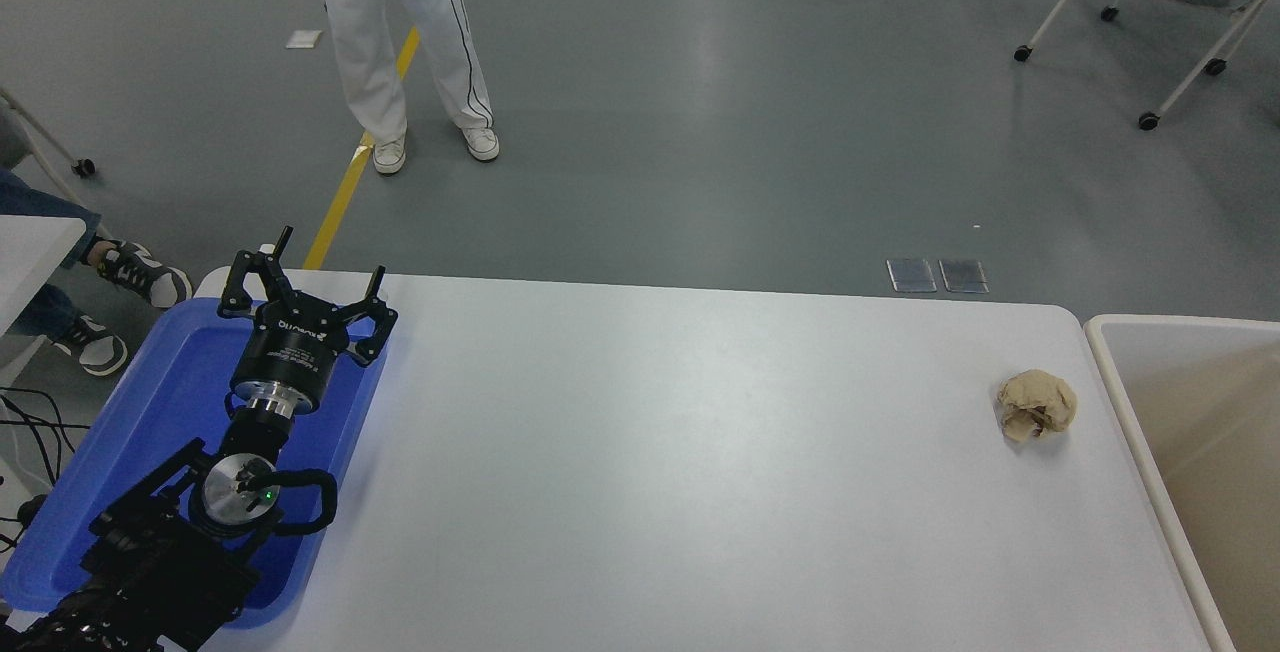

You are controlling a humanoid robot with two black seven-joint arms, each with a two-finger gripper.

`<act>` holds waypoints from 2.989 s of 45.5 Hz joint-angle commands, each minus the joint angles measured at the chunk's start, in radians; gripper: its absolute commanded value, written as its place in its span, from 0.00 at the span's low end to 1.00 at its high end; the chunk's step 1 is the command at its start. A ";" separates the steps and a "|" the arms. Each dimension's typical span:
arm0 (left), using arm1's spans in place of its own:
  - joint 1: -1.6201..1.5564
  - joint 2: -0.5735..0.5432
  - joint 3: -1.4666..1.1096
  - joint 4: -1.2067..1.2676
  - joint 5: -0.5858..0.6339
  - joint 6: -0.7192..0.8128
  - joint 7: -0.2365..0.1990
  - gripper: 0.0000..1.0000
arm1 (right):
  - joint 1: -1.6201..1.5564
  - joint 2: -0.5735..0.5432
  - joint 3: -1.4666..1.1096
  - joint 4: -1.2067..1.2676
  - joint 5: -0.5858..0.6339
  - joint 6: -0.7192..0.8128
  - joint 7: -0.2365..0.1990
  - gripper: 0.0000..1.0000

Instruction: Pick up foil plate and place in dustbin

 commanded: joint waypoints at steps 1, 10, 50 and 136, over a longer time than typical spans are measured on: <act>0.000 0.000 0.000 0.000 0.000 0.000 0.000 1.00 | 0.002 -0.002 0.000 0.014 0.000 0.007 0.002 1.00; 0.000 0.000 0.000 0.000 0.000 0.000 0.000 1.00 | 0.087 -0.108 -0.005 0.164 -0.017 0.010 0.002 1.00; 0.000 0.000 0.000 0.000 0.000 0.000 0.000 1.00 | 1.061 -0.218 -0.701 0.985 -0.080 0.326 0.001 1.00; -0.002 0.000 0.000 0.000 0.000 0.000 0.002 1.00 | 1.757 0.220 -0.848 1.277 -0.010 0.748 0.004 1.00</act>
